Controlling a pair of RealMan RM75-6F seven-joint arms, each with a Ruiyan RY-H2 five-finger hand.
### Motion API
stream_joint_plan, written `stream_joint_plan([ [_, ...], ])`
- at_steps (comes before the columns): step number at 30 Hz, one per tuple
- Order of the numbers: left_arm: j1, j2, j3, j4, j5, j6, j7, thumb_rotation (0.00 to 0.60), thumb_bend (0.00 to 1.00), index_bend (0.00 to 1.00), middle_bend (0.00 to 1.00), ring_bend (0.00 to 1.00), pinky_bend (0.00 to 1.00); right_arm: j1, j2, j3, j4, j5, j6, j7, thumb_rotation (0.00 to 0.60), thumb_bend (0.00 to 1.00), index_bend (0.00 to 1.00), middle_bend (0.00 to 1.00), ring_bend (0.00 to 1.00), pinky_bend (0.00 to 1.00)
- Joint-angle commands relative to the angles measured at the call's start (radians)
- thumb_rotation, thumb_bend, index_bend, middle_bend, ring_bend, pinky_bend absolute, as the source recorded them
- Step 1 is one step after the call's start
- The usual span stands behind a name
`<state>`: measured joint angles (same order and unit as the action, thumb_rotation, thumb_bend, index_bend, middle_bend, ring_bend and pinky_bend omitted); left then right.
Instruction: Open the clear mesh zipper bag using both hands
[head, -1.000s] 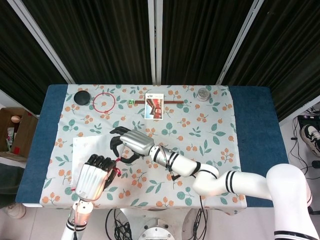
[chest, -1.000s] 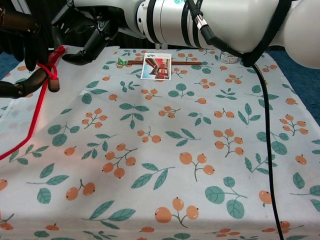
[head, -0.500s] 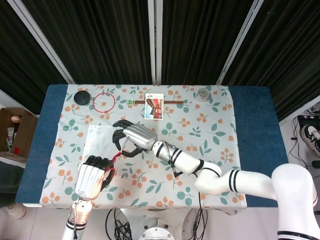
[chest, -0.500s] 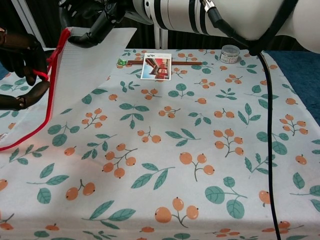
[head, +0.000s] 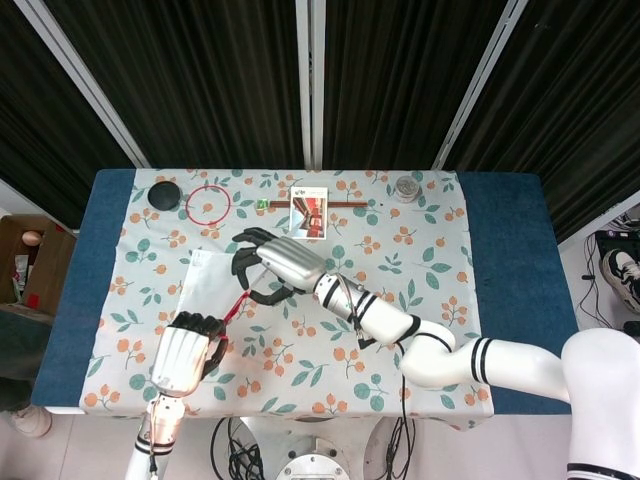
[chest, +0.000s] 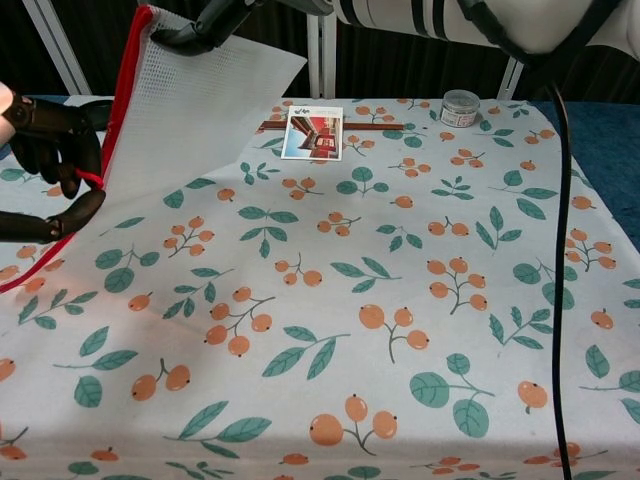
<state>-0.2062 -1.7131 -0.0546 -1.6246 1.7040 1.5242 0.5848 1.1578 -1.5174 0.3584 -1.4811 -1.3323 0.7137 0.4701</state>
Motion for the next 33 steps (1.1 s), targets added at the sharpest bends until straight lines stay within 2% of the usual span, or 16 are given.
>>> stream_joint_plan([
  [1, 0.006, -0.001, 0.007, 0.021, -0.025, -0.014, -0.012, 0.6, 0.4, 0.72, 0.63, 0.56, 0.51, -0.015, 0.023, -0.004, -0.02, -0.014, 0.017, 0.007, 0.6, 0.47, 0.82, 0.35, 0.1, 0.05],
  [11, 0.005, 0.0, 0.022, 0.096, -0.109, -0.087, -0.022, 0.6, 0.4, 0.72, 0.63, 0.56, 0.51, -0.094, 0.127, -0.037, -0.112, -0.073, 0.099, 0.04, 0.6, 0.47, 0.83, 0.36, 0.1, 0.05],
  [20, -0.019, -0.008, 0.004, 0.144, -0.189, -0.162, -0.021, 0.6, 0.4, 0.72, 0.63, 0.56, 0.51, -0.154, 0.222, -0.055, -0.172, -0.121, 0.166, 0.072, 0.6, 0.47, 0.83, 0.36, 0.1, 0.05],
  [33, -0.036, 0.01, -0.011, 0.116, -0.304, -0.229, 0.022, 0.6, 0.4, 0.72, 0.63, 0.56, 0.51, -0.214, 0.312, -0.052, -0.214, -0.144, 0.243, 0.135, 0.6, 0.47, 0.83, 0.37, 0.11, 0.05],
])
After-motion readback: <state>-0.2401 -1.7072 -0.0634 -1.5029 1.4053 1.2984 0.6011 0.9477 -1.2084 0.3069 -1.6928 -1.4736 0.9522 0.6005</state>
